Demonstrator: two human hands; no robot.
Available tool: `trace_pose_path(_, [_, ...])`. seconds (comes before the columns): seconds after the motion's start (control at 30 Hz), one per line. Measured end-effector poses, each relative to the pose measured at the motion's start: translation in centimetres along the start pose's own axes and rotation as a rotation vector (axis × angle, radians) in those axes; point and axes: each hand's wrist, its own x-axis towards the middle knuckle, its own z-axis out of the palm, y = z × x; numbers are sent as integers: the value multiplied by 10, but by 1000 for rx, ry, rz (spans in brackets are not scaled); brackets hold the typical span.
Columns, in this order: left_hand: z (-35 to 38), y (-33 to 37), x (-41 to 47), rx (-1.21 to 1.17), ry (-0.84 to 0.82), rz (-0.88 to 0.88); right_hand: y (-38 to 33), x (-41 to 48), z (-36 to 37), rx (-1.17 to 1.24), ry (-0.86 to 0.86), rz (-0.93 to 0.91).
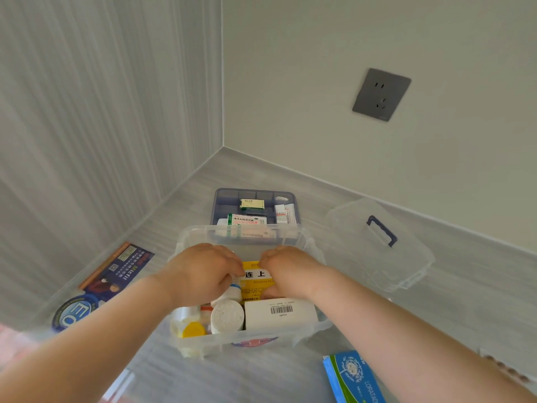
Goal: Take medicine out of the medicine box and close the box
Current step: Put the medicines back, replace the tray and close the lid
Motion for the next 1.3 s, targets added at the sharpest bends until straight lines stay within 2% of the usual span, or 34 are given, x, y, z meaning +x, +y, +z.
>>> trace_pose_path(0.13, [-1,8,7,-24,-22,-76,6,-35,-10,237,220,28])
trace_pose_path(0.23, [1,20,11,-16,-61,-105,24,-82,-1,463,483,85])
trace_pose_path(0.3, [-1,31,12,87,-61,-134,41,-118,15,562,650,199])
trace_pose_path(0.37, [-8,46,12,147,-6,-171,61,-152,39,636,745,374])
trace_pose_path(0.43, [-12,70,11,59,173,-185,78,-180,70,710,756,581])
trace_pose_path(0.5, [-11,99,10,-146,416,-169,90,-198,101,768,702,758])
trace_pose_path(0.57, [-4,128,9,-260,504,-150,95,-204,126,777,603,848])
trace_pose_path(0.67, [14,161,10,-321,467,-137,97,-196,146,790,480,817])
trace_pose_path(0.77, [27,175,10,-243,443,-79,95,-179,150,791,464,754])
trace_pose_path(0.93, [30,174,11,-191,424,-89,102,-157,148,704,420,751])
trace_pose_path(1.07, [31,176,12,-106,409,-83,104,-160,152,690,525,694])
trace_pose_path(1.17, [28,179,12,-60,410,-74,107,-172,155,770,606,687])
trace_pose_path(1.3, [29,179,12,36,392,-38,120,-203,165,784,721,775])
